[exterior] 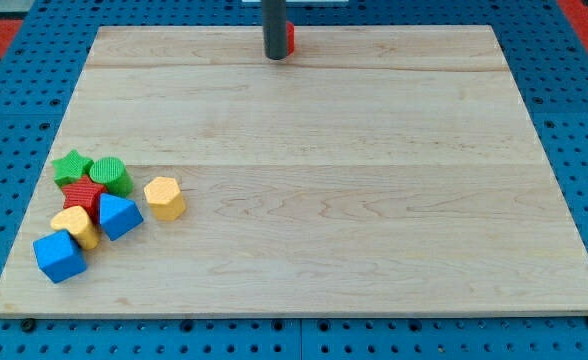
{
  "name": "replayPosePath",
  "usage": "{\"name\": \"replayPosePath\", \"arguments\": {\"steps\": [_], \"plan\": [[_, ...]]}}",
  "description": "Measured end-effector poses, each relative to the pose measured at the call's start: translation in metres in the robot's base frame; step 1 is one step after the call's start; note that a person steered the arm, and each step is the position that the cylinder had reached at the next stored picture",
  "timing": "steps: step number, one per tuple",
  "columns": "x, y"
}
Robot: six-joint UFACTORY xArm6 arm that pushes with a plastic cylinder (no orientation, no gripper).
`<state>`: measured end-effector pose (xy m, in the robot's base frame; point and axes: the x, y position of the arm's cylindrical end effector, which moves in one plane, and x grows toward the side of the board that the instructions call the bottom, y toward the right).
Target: Move your arm below the yellow hexagon
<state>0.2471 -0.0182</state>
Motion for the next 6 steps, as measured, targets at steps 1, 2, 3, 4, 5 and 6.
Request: {"name": "replayPosePath", "arguments": {"steps": [1,2,3,4,5,6], "plan": [[0.024,0.000],[0.114,-0.017],[0.202,-0.040],[0.267,-0.058],[0.316,-0.089],[0.319,-0.126]]}}
